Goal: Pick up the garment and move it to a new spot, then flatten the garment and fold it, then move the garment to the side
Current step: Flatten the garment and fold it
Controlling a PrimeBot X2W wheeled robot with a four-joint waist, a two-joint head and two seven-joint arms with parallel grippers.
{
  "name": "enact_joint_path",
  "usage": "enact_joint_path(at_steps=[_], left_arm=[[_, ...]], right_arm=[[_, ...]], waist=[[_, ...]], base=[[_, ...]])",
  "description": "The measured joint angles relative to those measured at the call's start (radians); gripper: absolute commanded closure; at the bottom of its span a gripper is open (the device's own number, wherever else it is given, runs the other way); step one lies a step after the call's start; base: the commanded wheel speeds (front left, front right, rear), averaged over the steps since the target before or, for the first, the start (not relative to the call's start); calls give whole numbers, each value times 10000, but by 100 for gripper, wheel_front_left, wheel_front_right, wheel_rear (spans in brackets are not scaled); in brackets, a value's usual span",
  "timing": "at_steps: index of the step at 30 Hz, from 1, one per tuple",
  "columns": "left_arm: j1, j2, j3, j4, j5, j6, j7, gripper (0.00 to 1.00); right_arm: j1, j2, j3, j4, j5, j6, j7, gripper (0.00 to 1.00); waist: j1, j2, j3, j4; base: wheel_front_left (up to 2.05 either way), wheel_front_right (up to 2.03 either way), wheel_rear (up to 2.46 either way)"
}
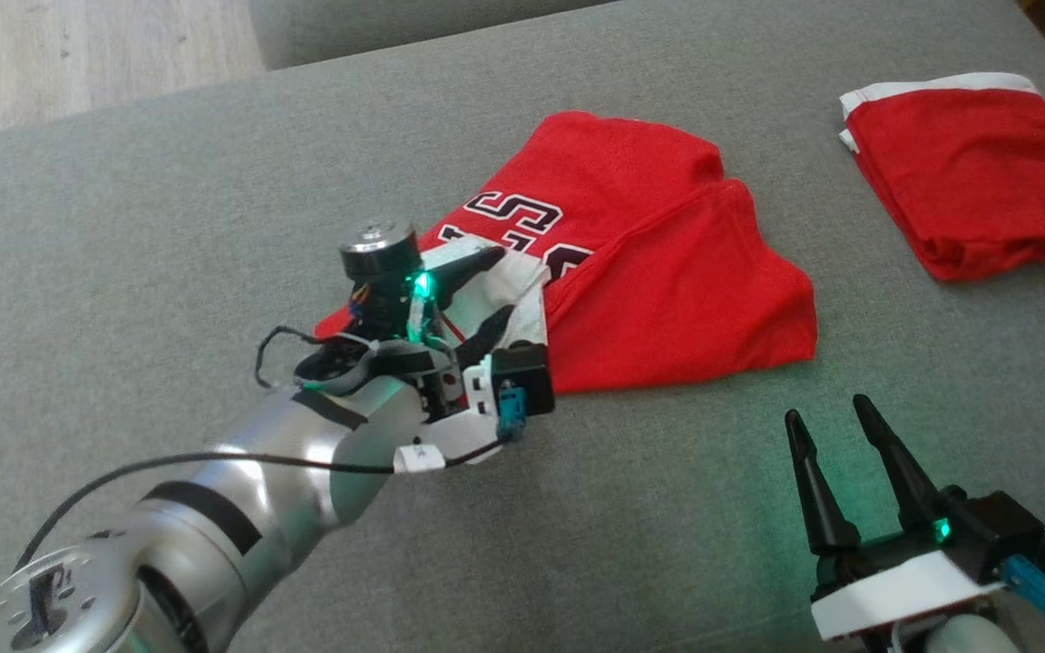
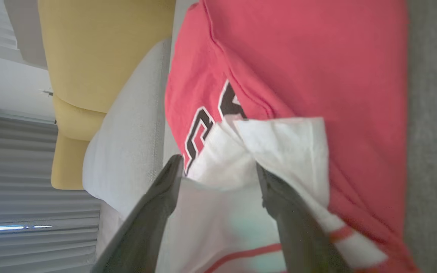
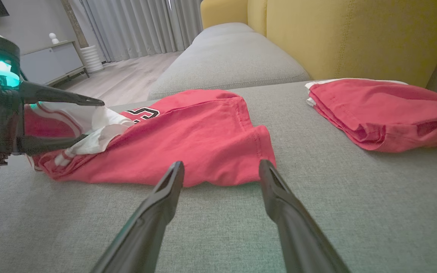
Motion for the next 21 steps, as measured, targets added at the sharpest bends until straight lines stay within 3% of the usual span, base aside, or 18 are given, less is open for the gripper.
enact_joint_path(at_steps=[1,2,3,13,16,21], left_arm=[[-3,-23,2,176,-15,-33,56,35],[-3,-31,8,334,-102,-52,79,89],[-6,-42,25,499,-207,-153,84,100],[14,-171,1064,234,-1620,123,-1476,100],[15,90,1419,-374,-1992,244,-1829,100],[169,1149,1695,-1597,-2364,242,-1944,100]], right_arm=[[-18,4,13,6,0,0,0,0],[-49,13,17,8,0,0,0,0],[-94,19,17,8,2,0,0,0],[-111,17,-412,2,-4,0,0,0],[-86,13,-489,-8,-15,0,0,0],[61,-15,-656,-58,-17,0,0,0]], waist=[[0,0,12,-19],[0,0,26,-36],[1,0,38,-48],[0,0,-137,378],[0,0,-281,650],[0,0,-458,1108]], base=[[0,0,0],[0,0,0],[0,0,0],[0,0,0],[0,0,0],[0,0,0]])
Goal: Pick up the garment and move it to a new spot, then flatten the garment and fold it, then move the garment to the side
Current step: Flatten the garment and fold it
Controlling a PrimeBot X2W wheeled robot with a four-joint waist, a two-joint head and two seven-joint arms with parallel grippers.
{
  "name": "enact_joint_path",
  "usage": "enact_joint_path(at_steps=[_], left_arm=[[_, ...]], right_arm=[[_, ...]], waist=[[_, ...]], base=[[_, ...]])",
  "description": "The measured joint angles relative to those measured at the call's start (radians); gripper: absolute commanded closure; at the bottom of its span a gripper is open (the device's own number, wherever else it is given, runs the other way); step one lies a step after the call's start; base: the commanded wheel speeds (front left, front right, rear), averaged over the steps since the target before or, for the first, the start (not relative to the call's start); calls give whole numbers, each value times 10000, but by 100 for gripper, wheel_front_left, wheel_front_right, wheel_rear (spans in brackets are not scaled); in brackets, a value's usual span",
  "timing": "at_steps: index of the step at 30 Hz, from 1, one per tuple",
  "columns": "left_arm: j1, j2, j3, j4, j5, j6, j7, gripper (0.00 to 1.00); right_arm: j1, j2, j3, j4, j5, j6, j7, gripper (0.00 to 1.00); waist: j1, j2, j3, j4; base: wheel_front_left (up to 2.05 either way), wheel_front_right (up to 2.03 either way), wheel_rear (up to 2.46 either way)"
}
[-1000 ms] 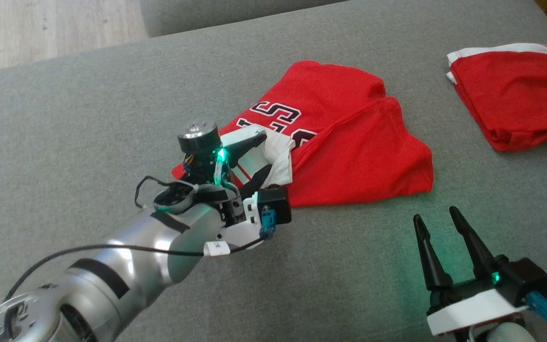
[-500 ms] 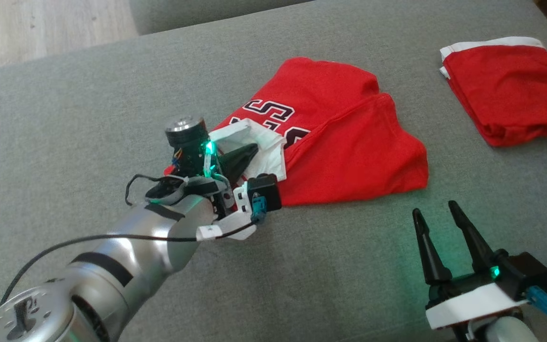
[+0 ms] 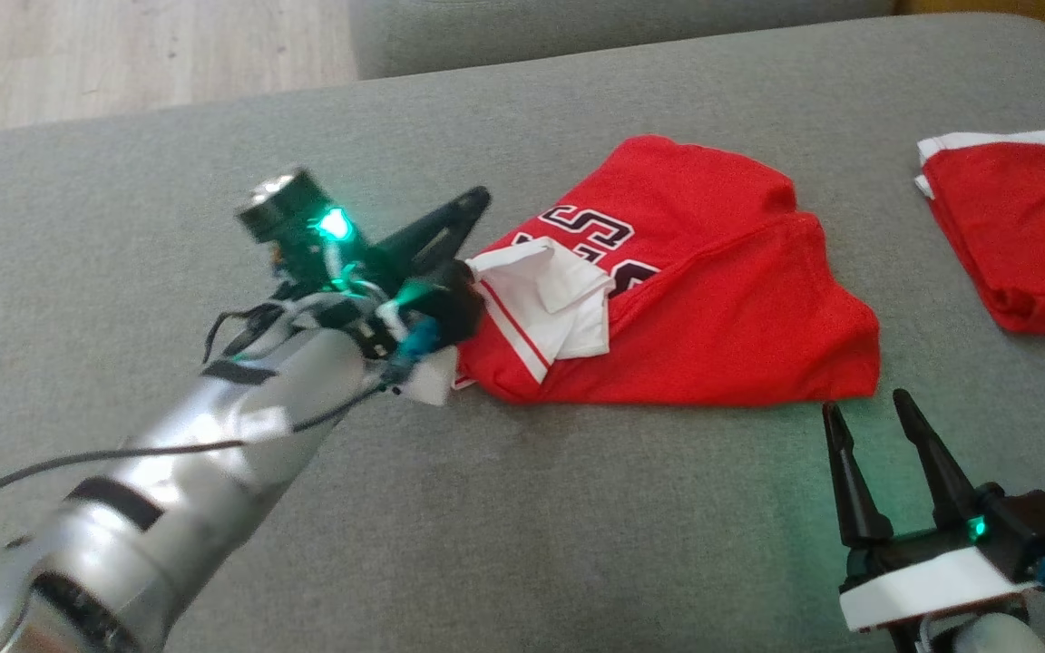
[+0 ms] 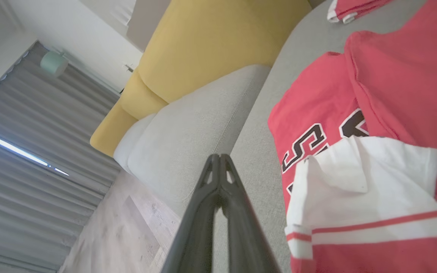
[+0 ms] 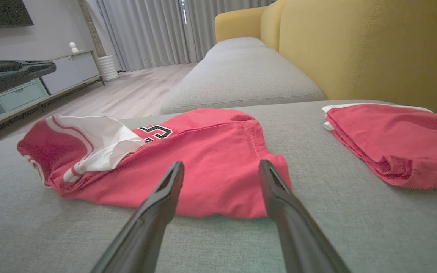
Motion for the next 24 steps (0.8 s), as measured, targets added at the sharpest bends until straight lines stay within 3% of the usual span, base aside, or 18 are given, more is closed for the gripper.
enact_joint_path(at_steps=[1,2,6,11,17,24], left_arm=[[171,150,222,-309,-307,-46,-8,100],[454,201,589,-656,-874,-148,2,4],[2218,17,1555,-1887,-3193,-610,439,0],[3720,-514,1956,-2474,-4794,-732,1118,0],[3761,-1152,2426,-2205,-5889,-968,1478,0],[3156,-1498,2959,-928,-6679,-857,1954,0]], right_arm=[[-2,2,13,-4,0,0,0,0],[-8,2,27,-13,0,0,0,0],[-23,19,48,-48,0,0,0,0],[-21,40,65,-44,0,0,0,0],[-56,40,104,-42,0,0,0,0],[-425,33,276,-40,-15,0,0,0]], waist=[[0,0,-11,52],[-1,0,-7,66],[0,0,92,-44],[0,0,347,-253],[0,0,573,-476],[1,0,765,-782]], base=[[0,0,0],[0,0,0],[0,0,0],[0,0,0],[0,0,0],[0,0,0]])
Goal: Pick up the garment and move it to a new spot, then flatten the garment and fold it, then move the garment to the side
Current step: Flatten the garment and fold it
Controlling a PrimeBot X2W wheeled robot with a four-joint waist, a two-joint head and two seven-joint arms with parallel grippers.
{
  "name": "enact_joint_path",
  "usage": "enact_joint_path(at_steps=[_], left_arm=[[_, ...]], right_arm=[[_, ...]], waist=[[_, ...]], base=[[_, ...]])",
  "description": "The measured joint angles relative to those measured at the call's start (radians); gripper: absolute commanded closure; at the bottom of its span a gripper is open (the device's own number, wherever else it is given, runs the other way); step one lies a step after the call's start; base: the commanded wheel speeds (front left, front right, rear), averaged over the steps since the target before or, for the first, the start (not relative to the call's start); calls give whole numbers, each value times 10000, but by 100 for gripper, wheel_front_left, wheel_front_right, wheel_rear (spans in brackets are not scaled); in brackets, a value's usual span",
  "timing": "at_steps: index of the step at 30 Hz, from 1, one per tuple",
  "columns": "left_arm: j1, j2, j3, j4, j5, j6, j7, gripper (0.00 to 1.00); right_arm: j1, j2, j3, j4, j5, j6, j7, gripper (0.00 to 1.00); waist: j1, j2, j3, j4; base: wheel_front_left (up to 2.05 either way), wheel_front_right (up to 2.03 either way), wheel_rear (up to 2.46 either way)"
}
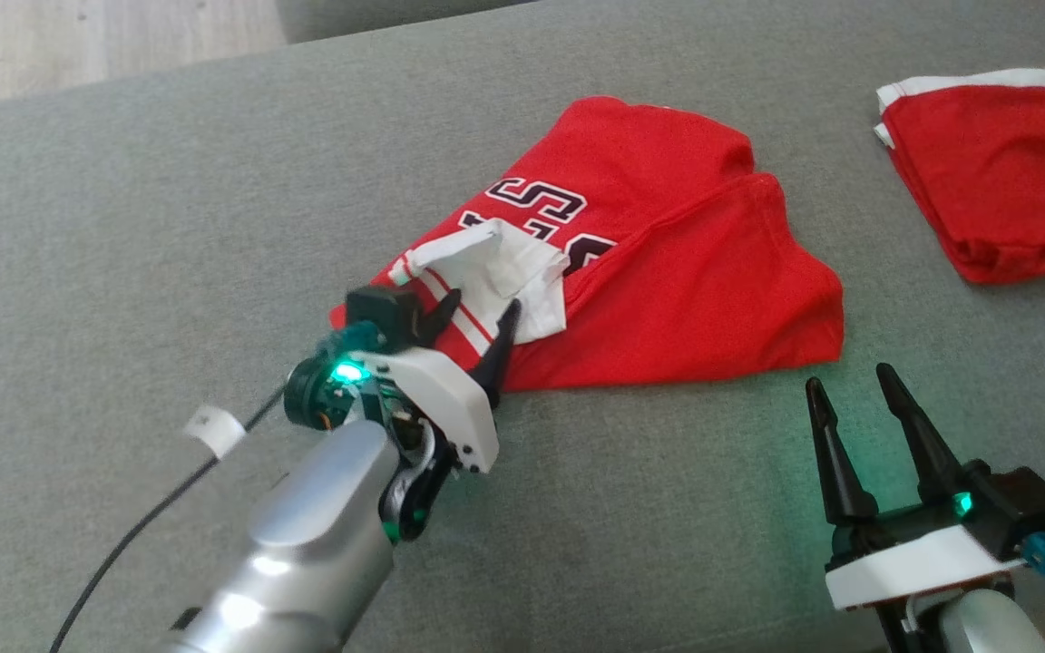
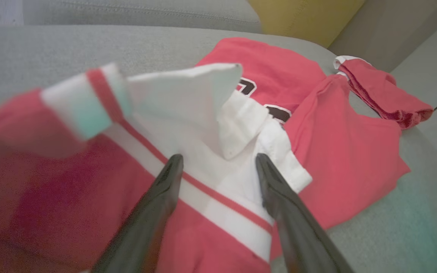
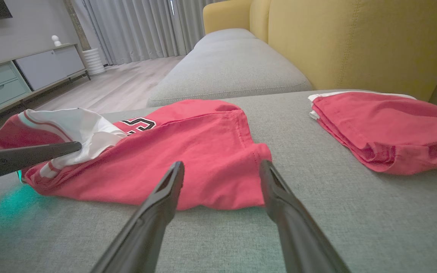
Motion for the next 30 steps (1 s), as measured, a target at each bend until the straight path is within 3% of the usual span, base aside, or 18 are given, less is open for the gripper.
enact_joint_path(at_steps=[11,15,24,26,27,28,30], left_arm=[[-601,-255,529,974,-1783,-472,121,0],[-732,-261,531,861,-2926,-637,52,0],[-997,-270,-640,1181,-3912,-541,35,1],[-1161,-276,-782,1296,-3998,-531,-92,45],[-1240,-274,-857,1352,-4069,-531,-148,58],[-1296,-276,-945,1415,-4144,-531,-222,100],[-1379,-276,-1055,1515,-4230,-539,-347,100]], right_arm=[[-7,0,63,56,-142,0,0,0],[-16,-4,115,73,-163,0,0,0],[-31,-15,299,113,-165,0,0,0],[-58,-19,307,115,-165,0,0,0],[-71,-23,307,115,-165,0,0,0],[-78,-27,309,115,-165,0,0,0],[-81,-31,309,115,-165,0,0,0]], waist=[[0,0,200,-302],[0,0,189,-371],[0,0,146,-526],[0,0,148,-564],[0,0,148,-582],[0,0,148,-595],[0,0,150,-607]], base=[[0,0,0],[0,0,0],[0,0,0],[0,0,0],[0,0,0],[0,0,0],[0,0,0]])
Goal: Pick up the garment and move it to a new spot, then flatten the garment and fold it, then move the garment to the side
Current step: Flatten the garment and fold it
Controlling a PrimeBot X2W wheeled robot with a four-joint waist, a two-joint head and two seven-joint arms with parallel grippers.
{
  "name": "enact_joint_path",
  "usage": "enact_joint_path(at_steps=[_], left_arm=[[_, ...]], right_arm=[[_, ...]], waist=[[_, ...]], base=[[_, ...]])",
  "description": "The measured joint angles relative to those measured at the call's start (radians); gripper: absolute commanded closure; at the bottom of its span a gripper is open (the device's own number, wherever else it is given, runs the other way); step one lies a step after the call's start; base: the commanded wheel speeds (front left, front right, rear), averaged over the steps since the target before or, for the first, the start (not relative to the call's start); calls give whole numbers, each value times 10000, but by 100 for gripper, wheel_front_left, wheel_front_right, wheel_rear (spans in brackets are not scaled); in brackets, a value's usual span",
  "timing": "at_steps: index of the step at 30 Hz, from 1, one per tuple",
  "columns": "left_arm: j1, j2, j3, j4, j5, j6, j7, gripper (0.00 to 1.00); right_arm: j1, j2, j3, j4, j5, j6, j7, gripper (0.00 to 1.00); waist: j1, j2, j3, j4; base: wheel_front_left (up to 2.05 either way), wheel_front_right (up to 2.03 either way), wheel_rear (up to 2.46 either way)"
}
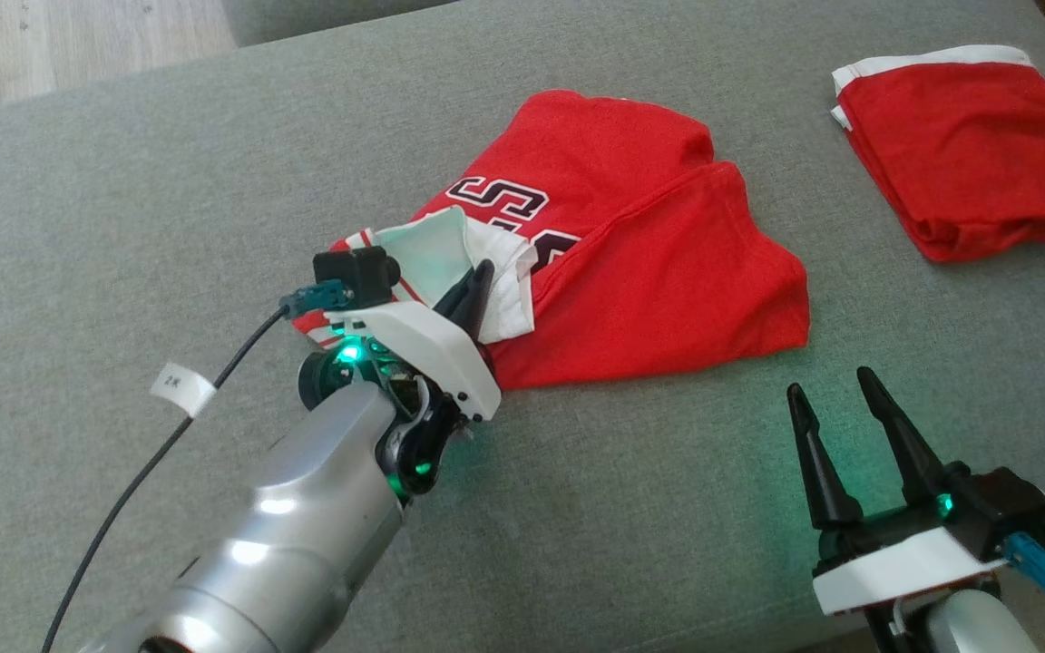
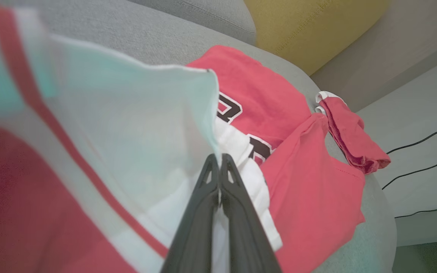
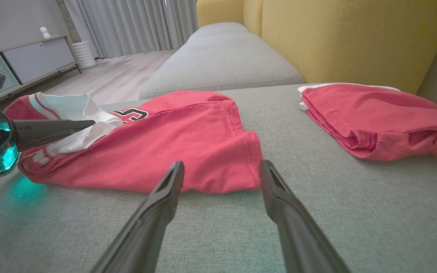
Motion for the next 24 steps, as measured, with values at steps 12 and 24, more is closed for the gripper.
enact_joint_path(at_steps=[12,24], left_arm=[[-20,117,146,-1179,-652,-453,-1430,100],[2563,3080,1726,-6583,-1870,1162,-1609,100]], right_arm=[[-5,-150,-385,-178,155,0,0,0],[-2123,-2631,146,1187,3196,0,1475,0]], waist=[[0,0,-211,661],[0,0,-213,2030]], base=[[0,0,0],[0,0,0]])
